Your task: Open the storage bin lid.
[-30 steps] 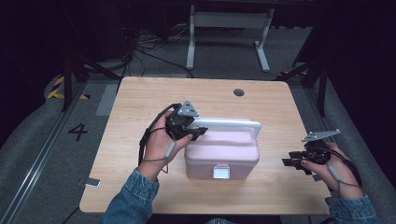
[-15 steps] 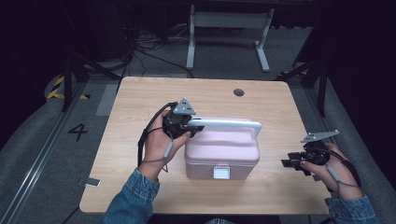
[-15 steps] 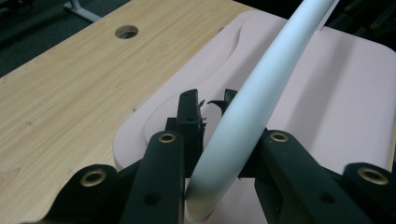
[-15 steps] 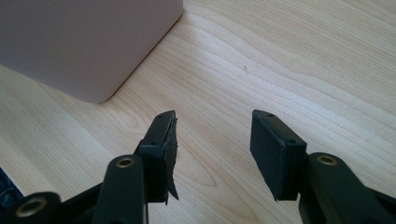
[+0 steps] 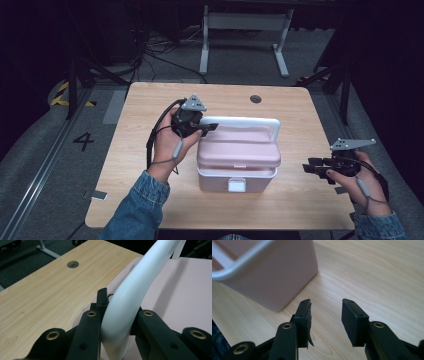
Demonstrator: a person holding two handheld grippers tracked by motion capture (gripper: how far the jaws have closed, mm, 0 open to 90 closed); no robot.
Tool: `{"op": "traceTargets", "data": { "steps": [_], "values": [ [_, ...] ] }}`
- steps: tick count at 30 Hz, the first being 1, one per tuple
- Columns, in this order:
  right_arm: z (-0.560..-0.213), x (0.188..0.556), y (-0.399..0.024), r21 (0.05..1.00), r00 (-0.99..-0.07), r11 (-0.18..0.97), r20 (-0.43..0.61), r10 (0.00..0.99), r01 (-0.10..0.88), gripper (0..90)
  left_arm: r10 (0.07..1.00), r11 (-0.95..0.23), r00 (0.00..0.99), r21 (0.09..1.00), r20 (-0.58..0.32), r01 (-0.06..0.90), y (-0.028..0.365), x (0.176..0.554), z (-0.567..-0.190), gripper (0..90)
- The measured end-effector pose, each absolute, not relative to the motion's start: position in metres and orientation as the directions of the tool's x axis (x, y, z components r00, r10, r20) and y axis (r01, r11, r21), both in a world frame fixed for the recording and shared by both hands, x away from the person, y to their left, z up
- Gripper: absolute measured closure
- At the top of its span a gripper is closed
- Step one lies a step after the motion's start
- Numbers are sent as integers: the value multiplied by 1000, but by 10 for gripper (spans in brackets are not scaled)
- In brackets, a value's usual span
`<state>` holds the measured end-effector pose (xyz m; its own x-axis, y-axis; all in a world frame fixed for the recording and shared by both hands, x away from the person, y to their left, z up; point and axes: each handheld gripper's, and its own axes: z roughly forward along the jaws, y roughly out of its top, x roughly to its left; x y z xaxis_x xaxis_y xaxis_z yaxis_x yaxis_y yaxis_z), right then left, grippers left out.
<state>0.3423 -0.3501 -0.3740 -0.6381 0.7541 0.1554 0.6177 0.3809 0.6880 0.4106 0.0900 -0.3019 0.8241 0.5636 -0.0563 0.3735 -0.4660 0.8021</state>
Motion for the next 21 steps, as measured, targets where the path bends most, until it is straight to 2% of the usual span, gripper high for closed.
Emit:
{"op": "traceTargets", "data": {
  "steps": [6,9,13,17,21],
  "values": [
    [-363,338,-340,758,-675,354,152,722,548,637,571,-448,816,799,-89,401,90,419,-299,788],
    [-357,337,-337,799,-702,306,192,686,518,640,580,-448,811,800,-79,398,91,423,-297,786],
    [-349,332,-331,851,-735,282,165,657,444,664,586,-451,807,796,-76,403,90,426,-293,772],
    [-344,330,-320,880,-768,274,145,623,388,676,583,-427,805,799,-114,422,92,432,-293,767],
    [-342,332,-311,883,-786,279,146,601,378,676,587,-379,794,813,-157,441,96,436,-292,744]
  ]
}}
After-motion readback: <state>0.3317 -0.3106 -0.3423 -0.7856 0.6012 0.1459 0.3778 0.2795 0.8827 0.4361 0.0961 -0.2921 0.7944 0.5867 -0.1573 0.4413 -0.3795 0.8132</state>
